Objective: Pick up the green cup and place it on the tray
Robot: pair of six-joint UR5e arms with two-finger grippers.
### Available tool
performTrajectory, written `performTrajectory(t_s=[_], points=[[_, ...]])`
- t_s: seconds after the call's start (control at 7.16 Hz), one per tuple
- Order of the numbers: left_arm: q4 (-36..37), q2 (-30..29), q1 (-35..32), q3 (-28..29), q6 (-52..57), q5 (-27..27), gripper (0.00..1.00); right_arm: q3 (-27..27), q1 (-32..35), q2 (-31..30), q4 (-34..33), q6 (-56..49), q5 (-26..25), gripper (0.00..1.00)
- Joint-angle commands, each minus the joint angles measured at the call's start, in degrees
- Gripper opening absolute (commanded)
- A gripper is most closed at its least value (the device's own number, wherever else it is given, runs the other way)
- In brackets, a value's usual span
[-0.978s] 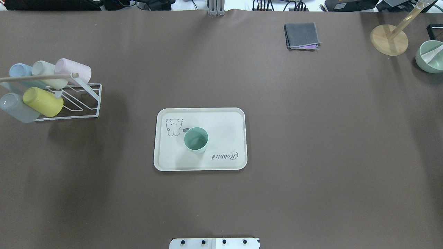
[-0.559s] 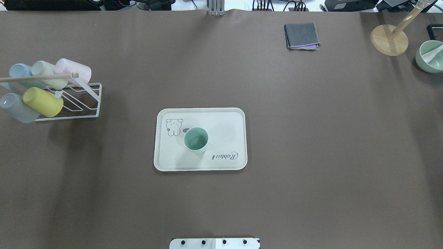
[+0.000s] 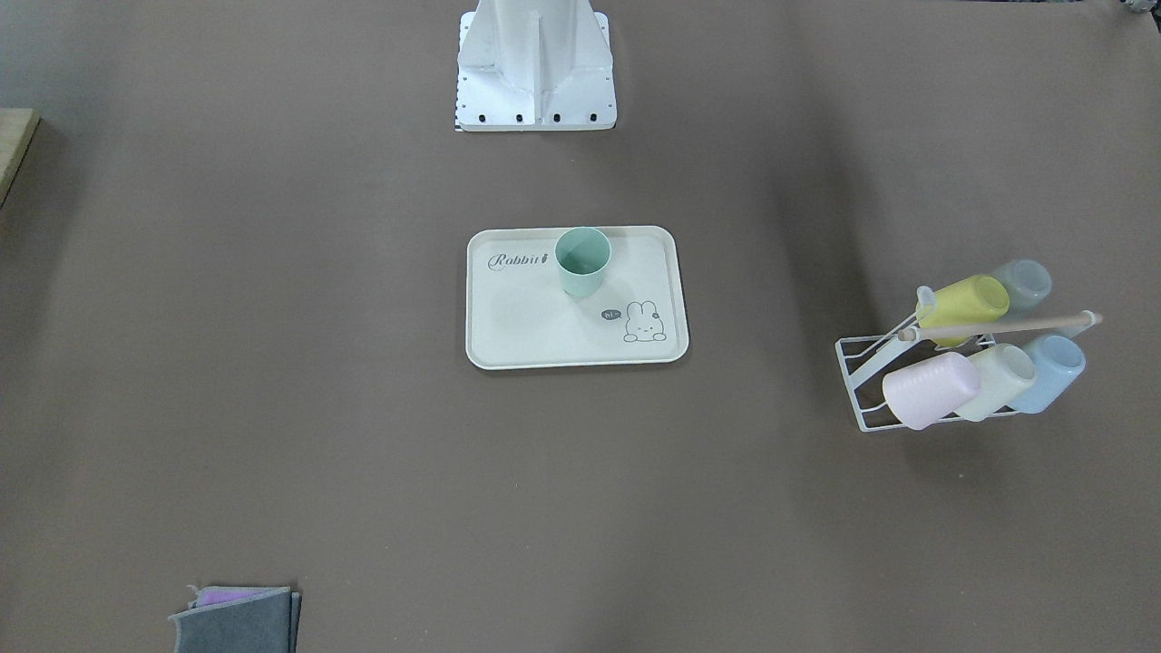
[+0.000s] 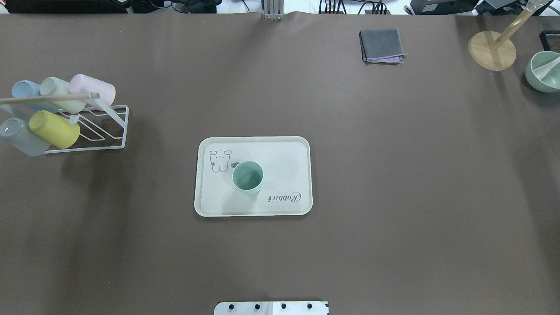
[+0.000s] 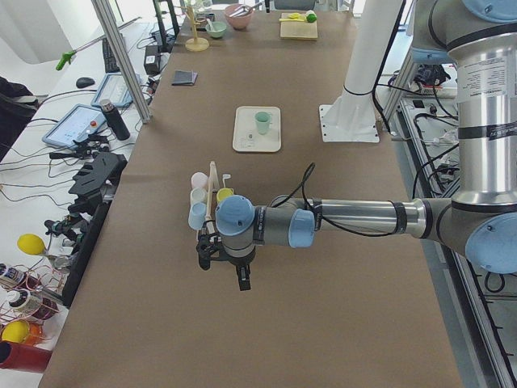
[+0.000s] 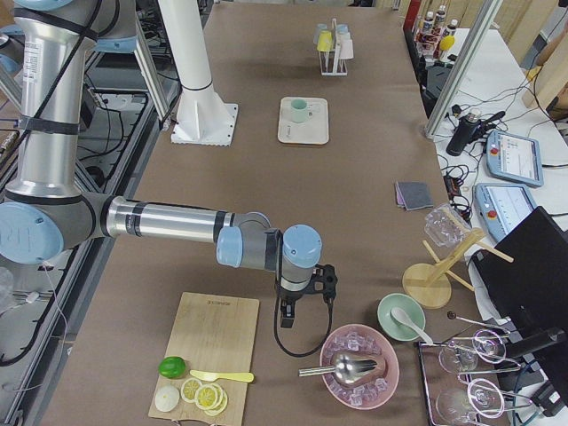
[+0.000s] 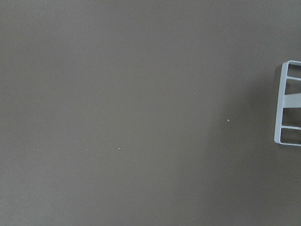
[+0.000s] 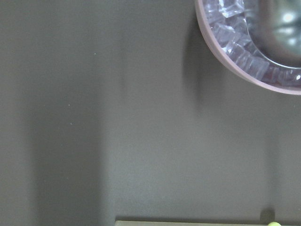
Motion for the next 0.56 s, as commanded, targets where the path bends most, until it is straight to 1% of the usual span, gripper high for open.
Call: performTrajectory(t_s=[0.0,0.14,0.42], points=[[4.69,-5.91,1.95,3.16,4.77,1.89,0.98,0.8,0.58,-0.39,0.0,-0.02,-0.14,1.0],[4.8,-7.33,1.34,4.66,10.82,3.2,0.98,0.8,0.76,-0.39,0.0,-0.11,0.04,1.0],[4.8,-6.81,0.64,5.46,11.5,3.21,0.98,0.62,0.76,-0.39,0.0,-0.11,0.04,1.0]])
